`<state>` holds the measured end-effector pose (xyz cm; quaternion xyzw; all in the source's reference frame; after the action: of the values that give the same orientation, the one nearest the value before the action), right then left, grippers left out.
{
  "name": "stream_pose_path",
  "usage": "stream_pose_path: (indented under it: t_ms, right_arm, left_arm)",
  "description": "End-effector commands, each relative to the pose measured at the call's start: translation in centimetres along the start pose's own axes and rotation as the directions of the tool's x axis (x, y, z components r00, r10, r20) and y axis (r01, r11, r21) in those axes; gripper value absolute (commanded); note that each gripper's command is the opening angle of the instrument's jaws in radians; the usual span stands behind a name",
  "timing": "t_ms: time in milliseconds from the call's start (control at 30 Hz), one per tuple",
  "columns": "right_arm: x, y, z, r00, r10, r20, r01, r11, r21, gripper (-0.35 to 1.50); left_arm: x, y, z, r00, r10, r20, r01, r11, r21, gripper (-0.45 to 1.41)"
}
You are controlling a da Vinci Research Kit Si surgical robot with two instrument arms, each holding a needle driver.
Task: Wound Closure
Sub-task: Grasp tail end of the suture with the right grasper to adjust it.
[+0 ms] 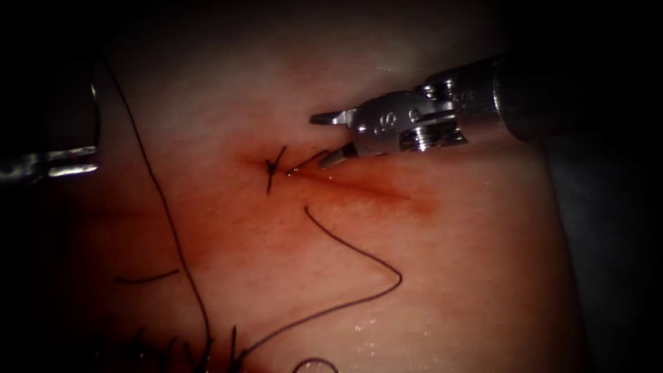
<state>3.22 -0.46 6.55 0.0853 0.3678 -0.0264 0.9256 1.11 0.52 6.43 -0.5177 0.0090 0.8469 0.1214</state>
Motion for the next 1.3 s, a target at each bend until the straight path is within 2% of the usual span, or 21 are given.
stream_pose_path:
  t_ms: [33,300,533,733,867,900,1067,1167,1233,1267,1300]
  right_arm:
    - [0.00,-0.01,0.15,1.000,-0.001,0.005,0.001,1.000,0.004,0.34]
    - [0.02,-0.11,0.41,1.000,0.005,0.021,-0.006,0.999,0.053,0.34]
    - [-0.07,-0.16,0.52,0.997,0.012,0.080,-0.020,0.994,0.106,0.27]
    - [-0.08,-0.17,0.61,0.995,0.013,0.101,-0.026,0.992,0.127,0.17]
    - [-0.10,-0.23,0.68,0.993,0.001,0.121,-0.019,0.989,0.148,-0.01]
    - [-0.11,-0.26,0.69,0.992,0.008,0.125,-0.027,0.987,0.155,-0.32]
    - [-0.11,-0.27,0.65,0.991,0.041,0.129,-0.061,0.985,0.160,-0.35]
    - [-0.10,-0.25,0.50,0.989,0.142,0.051,-0.146,0.985,0.087,-0.35]
    - [-0.13,-0.17,0.36,0.969,0.238,-0.069,-0.238,0.971,0.012,-0.35]
    - [-0.15,-0.15,0.33,0.958,0.266,-0.105,-0.268,0.963,-0.008,-0.35]
    - [-0.15,-0.15,0.33,0.958,0.266,-0.105,-0.268,0.963,-0.008,-0.35]
  left_arm:
    - [-0.03,0.00,0.07,1.000,0.001,-0.001,-0.001,1.000,0.000,-0.45]
    - [-0.03,0.00,0.07,1.000,-0.005,-0.001,0.005,1.000,-0.001,-0.45]
    - [-0.03,0.00,0.07,1.000,-0.005,-0.001,0.005,1.000,0.000,-0.45]
    - [-0.03,0.01,0.07,1.000,-0.005,-0.001,0.005,1.000,0.000,-0.45]
    - [-0.02,0.01,0.06,1.000,-0.005,-0.001,0.005,1.000,-0.001,-0.45]
    - [-0.02,0.01,0.05,1.000,-0.005,-0.001,0.005,1.000,-0.001,-0.45]
    - [-0.02,0.01,0.05,1.000,-0.005,-0.001,0.005,1.000,-0.001,-0.45]
    - [-0.02,0.01,0.05,1.000,-0.005,-0.001,0.005,1.000,-0.001,-0.45]
    - [-0.02,0.01,0.06,1.000,-0.005,-0.001,0.005,1.000,-0.001,-0.45]
    - [-0.02,0.01,0.06,1.000,-0.005,-0.001,0.005,1.000,0.000,-0.45]
    - [-0.02,0.01,0.06,1.000,-0.005,-0.001,0.005,1.000,0.000,-0.45]
